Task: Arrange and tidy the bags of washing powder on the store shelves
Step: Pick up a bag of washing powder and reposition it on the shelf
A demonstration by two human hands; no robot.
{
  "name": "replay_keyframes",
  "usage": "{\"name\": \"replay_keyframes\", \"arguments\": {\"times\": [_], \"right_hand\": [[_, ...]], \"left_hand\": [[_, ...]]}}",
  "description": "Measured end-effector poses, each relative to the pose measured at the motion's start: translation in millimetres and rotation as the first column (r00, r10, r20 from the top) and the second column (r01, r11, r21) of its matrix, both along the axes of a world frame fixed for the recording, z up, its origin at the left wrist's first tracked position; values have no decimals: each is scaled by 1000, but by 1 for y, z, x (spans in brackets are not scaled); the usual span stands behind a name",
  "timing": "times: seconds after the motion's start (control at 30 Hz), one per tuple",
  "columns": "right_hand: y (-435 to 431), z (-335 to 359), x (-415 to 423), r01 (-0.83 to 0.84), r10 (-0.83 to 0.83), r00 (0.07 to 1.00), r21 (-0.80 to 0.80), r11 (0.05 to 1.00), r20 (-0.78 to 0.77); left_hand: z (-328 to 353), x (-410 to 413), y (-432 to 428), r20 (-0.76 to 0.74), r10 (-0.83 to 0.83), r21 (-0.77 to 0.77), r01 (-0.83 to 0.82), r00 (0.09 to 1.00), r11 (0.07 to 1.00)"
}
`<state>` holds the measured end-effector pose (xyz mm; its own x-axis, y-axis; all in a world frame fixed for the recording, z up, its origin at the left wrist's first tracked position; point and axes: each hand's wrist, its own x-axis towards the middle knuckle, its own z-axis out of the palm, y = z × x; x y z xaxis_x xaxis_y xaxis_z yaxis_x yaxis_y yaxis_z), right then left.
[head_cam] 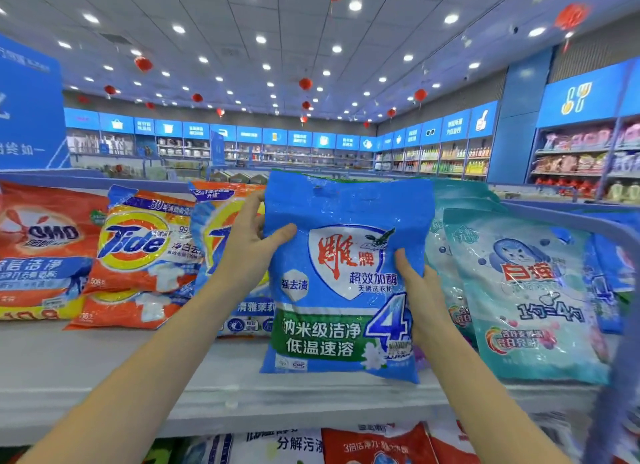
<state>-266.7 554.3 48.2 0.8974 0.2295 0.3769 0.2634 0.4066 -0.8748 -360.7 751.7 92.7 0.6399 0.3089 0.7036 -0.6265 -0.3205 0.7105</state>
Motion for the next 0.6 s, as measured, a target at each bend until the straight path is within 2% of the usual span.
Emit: {"name": "replay_keyframes", "arguments": {"times": [0.07, 0.2, 0.33, 0.47, 0.6], "right_hand": [[-11, 1, -1, 35, -35, 999, 4, 999, -29], [-39, 6, -7, 114, -110, 991, 54, 992, -72], [-83, 17, -12, 170, -164, 984, 93, 981, -67], [-143, 27, -13, 301, -297, 954, 110, 947, -49], [-212, 36, -9, 411, -407, 912, 116, 904, -56]], "left_hand": [[5, 5, -12, 9, -77, -31, 78, 997, 997], [13, 18, -44, 84, -123, -48, 127, 989, 991], [11, 33, -74, 146, -245, -113, 262, 958, 958], [-5, 55, -115, -28, -429, -251, 409, 903, 877], [-23, 54, -181, -177, -466, -121, 451, 867, 884]]}}
